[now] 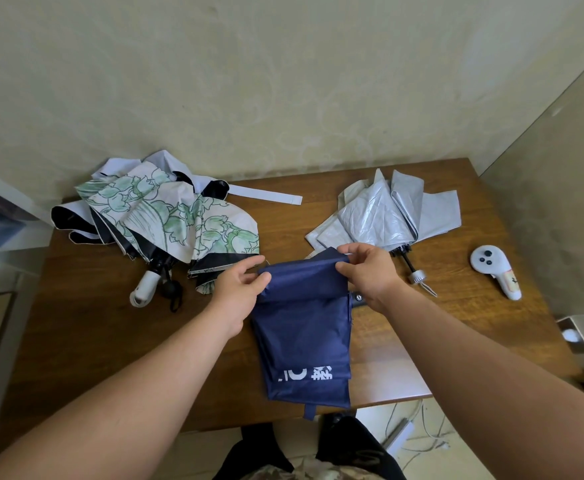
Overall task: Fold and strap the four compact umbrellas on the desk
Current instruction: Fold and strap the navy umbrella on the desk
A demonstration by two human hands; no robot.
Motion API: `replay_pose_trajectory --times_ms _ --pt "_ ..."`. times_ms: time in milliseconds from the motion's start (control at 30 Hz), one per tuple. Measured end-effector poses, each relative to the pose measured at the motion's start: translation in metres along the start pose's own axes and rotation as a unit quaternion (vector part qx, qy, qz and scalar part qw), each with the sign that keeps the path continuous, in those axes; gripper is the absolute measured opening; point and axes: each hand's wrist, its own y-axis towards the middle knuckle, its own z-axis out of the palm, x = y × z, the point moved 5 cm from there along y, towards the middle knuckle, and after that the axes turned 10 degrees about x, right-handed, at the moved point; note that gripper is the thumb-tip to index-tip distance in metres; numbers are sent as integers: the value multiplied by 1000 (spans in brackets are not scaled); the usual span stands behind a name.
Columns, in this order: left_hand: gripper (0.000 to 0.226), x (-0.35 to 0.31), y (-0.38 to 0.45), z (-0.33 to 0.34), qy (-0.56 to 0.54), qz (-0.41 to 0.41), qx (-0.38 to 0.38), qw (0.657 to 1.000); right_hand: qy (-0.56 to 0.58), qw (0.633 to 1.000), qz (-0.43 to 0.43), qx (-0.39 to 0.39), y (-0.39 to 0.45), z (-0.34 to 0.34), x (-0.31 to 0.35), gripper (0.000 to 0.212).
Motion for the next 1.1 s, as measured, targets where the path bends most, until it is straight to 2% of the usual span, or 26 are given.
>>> replay_pose_trajectory --times_ms 167,267,333,400,467,533,633,700,800,867,967,1100 --pt "28 0 2 -1 11 8 -4 1000 -117 992 -23 -37 0 -8 2 18" --pt "35 2 2 -2 41 11 11 999 -191 980 -41 -28 -7 -10 7 15" --pt "30 1 0 -5 74 14 6 997 -247 967 -63 -5 -12 -10 10 17" --pt "23 -3 -4 -7 111 26 10 993 -333 936 -109 20 -19 -9 14 17" --pt "20 -8 -9 -8 176 48 13 983 -416 890 -181 36 -28 -7 18 10" --pt "17 -13 -14 -8 275 77 21 958 -471 843 -254 51 -37 -4 19 9" --pt "19 -18 -20 -5 368 118 55 921 -491 819 -289 65 -46 4 21 10" --pt "22 -20 -23 -3 400 128 71 905 -496 815 -295 46 -48 6 18 4" --pt "42 -20 -29 6 449 169 110 870 -481 829 -284 26 -50 6 9 1" --pt "36 -20 -29 7 470 204 99 853 -469 839 -276 23 -50 5 3 4" --pt "16 -14 -26 1 441 206 69 871 -445 851 -279 13 -56 -3 -3 6" --pt "11 -5 -33 -4 436 210 61 873 -418 869 -265 27 -65 -11 -21 10"
